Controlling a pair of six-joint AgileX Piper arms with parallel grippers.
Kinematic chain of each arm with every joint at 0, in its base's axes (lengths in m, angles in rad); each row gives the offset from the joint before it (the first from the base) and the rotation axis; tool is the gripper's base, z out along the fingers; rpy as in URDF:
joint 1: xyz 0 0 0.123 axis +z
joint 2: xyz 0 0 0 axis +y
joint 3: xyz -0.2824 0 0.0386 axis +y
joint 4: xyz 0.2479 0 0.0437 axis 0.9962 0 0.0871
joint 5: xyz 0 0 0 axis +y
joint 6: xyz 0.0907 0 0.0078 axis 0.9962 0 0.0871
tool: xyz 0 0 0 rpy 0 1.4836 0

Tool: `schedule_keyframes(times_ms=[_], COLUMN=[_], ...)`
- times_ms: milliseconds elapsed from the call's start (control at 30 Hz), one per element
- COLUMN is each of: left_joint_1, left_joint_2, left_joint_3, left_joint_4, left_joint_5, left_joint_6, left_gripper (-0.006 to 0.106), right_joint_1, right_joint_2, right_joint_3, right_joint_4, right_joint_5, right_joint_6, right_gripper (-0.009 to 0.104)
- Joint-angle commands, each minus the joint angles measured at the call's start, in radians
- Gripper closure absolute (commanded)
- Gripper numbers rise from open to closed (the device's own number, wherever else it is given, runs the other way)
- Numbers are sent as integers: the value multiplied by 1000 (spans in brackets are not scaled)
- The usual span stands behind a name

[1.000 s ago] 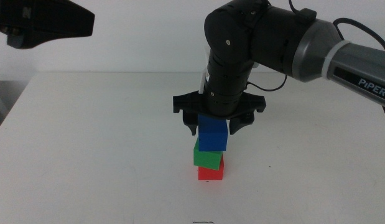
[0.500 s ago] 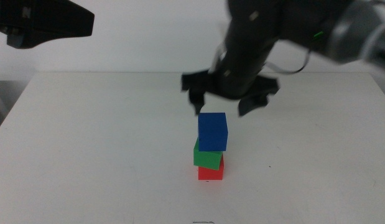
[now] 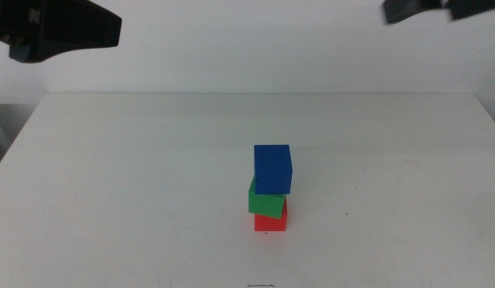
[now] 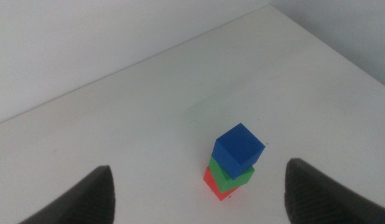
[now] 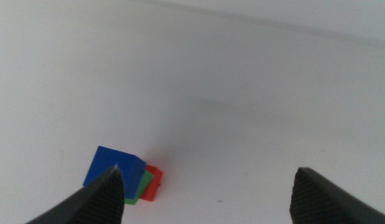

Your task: Stack red cubes first, then green, then blue cubes in a specific spot.

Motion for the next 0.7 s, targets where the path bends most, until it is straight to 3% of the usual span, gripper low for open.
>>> schedule_keyframes(times_ms=[0,133,367,667], left_joint_1=[-3,-3,-3,-3], left_joint_2=[-11,-11,-11,-11], left_joint_3=[-22,-22,-22,-22], left_joint_4=[-51,-53,-48,-47], left_joint_5=[-54,-52,-53,-53], left_joint_6=[-10,-10,-10,-10], left_gripper=[7,7,7,7], right_joint_1=[-26,-125,-324,-341], right_joint_2=[-85,-208,-444,-564], right_joint_3=[-27,68,378,641], right_joint_4=[20,64,92,80], right_joint_5=[34,7,-266,-615], right_joint_6=[-89,-154,-183,-228], right_gripper=[26,26,26,26])
